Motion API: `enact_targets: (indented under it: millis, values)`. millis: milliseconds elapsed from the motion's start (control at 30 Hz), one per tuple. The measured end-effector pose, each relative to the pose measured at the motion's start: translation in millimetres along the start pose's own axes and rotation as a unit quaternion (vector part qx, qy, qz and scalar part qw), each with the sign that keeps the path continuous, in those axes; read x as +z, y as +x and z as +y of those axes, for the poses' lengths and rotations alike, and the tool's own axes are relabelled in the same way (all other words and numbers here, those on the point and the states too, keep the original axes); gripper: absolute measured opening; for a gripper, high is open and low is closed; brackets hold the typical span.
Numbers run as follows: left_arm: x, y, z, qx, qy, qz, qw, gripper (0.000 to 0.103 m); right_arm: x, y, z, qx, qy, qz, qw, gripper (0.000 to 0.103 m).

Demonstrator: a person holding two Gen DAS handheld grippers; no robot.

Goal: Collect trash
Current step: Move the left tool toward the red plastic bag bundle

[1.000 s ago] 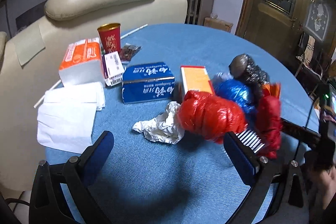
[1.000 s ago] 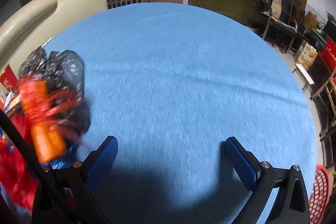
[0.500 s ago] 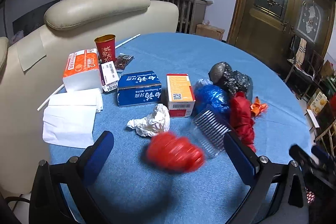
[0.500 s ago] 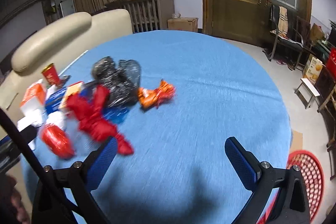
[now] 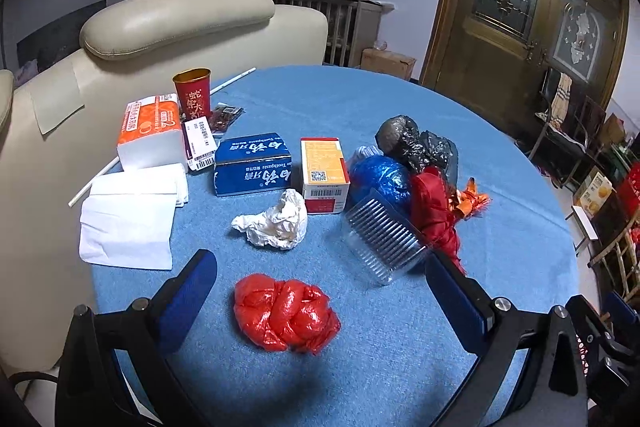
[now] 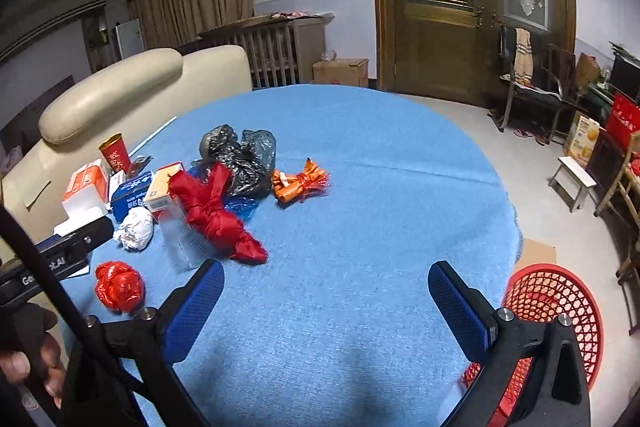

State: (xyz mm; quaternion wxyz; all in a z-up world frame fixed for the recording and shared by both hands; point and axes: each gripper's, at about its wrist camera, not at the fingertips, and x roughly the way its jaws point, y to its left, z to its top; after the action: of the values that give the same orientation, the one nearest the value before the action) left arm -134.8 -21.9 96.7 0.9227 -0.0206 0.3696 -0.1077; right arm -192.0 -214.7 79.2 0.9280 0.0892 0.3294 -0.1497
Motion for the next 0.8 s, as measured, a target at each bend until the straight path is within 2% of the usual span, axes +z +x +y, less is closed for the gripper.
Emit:
enact_targets:
  millis: [800]
  values:
    - [-3.8, -6.6, -6.1, -0.008, 0.009, 0.001, 0.9999, 0.103, -2.0, -4.0, -1.0, -0.010, -0.005, 0.000, 1.000, 0.103]
